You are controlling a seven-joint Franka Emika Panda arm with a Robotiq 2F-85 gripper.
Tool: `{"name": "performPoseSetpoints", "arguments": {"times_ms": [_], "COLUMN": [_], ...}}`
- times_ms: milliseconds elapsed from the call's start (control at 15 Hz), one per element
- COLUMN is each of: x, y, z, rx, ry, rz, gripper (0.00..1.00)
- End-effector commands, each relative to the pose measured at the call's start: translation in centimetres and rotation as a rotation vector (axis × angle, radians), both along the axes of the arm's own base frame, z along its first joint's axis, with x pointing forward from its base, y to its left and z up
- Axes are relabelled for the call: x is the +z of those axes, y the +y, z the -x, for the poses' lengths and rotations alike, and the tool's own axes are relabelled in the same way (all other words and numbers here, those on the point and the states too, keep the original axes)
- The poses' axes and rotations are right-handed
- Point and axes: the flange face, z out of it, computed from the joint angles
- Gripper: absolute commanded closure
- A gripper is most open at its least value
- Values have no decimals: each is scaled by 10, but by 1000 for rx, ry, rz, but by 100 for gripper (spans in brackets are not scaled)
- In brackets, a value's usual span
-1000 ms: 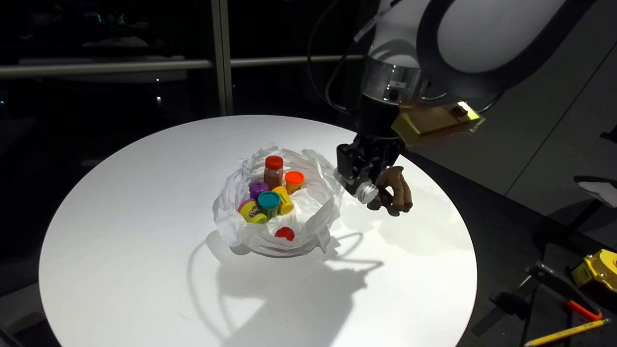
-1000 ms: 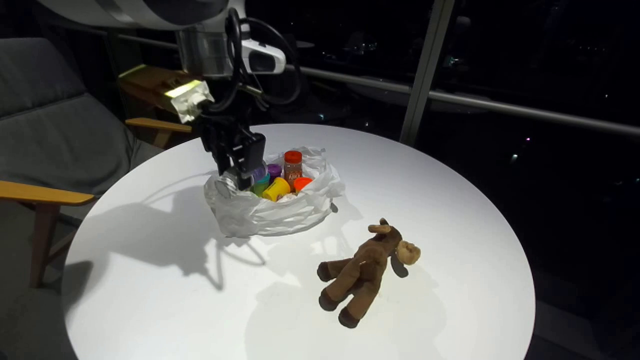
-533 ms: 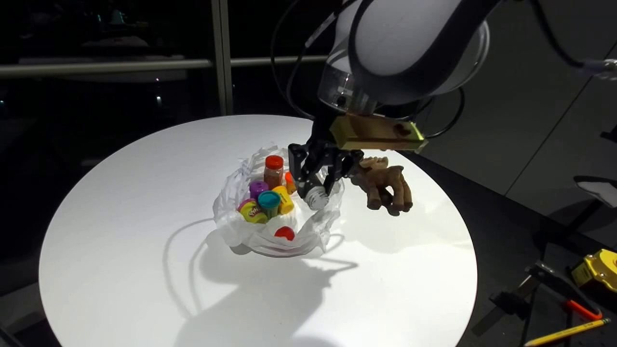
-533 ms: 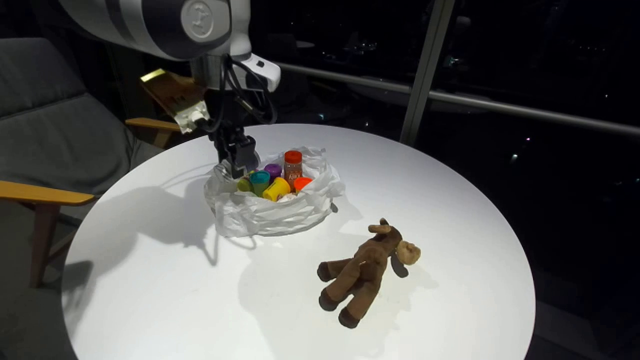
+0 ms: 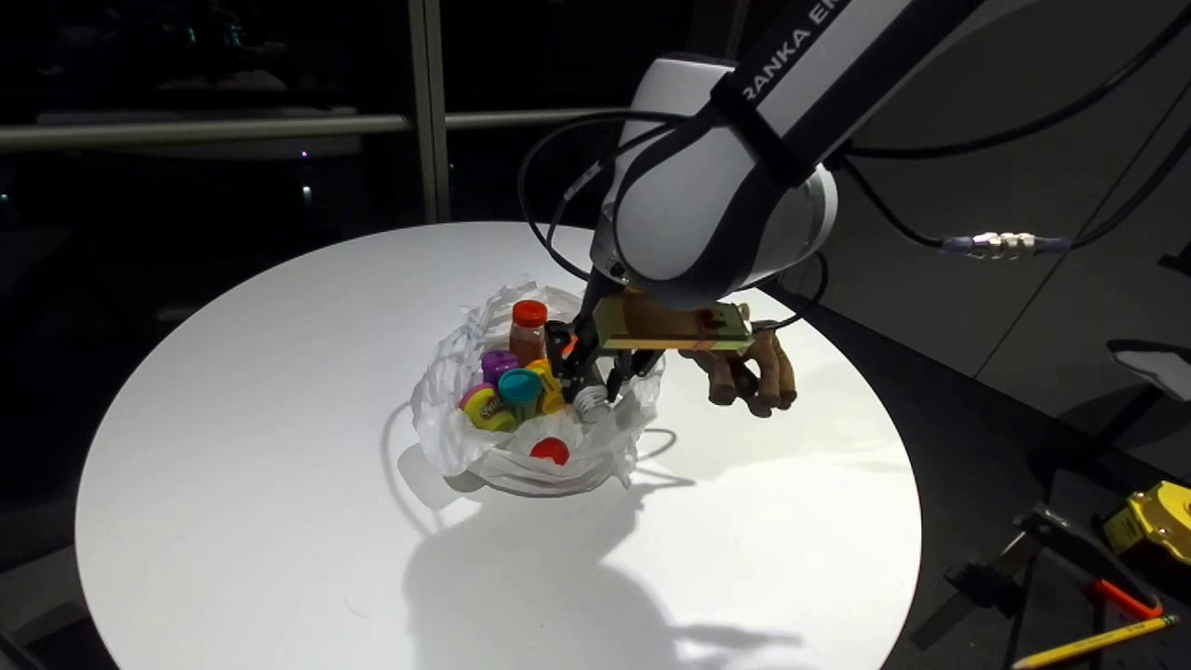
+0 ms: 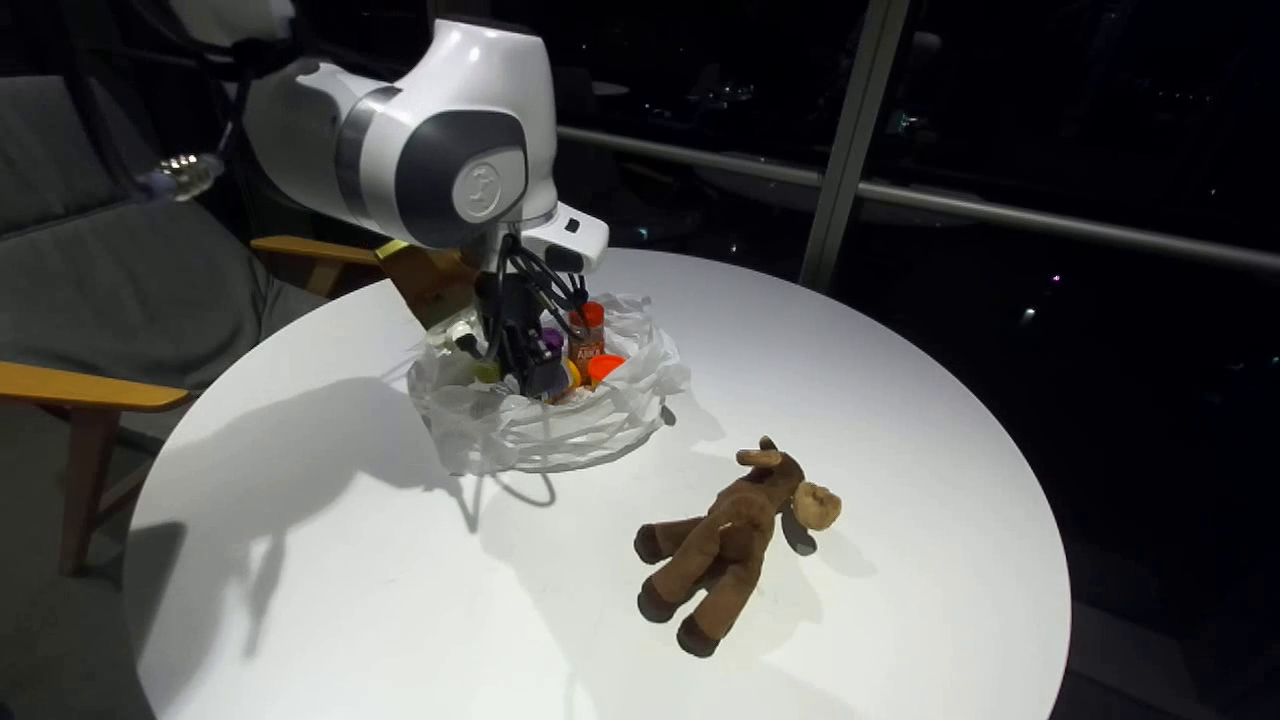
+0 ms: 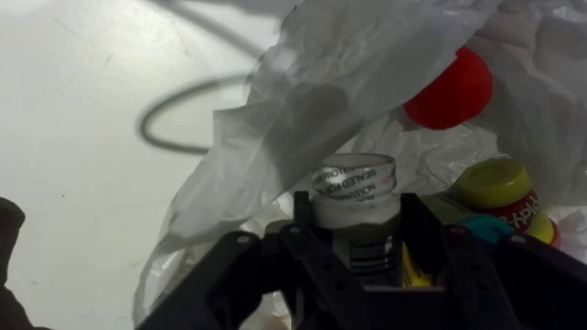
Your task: Put the objects on the table into the plastic bag.
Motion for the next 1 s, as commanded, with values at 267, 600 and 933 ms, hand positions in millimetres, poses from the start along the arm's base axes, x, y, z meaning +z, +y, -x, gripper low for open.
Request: {"name": "performPoseSetpoints", "arguments": {"times_ms": [267,600,933], "x": [37,118,122], "y": [-24,-63,-132], "z": [-13,-11,5], "rx": [-84,-102,-95], "ry": [-94,-202,-131], "rz": [19,104,237], "gripper": [2,0,0]}}
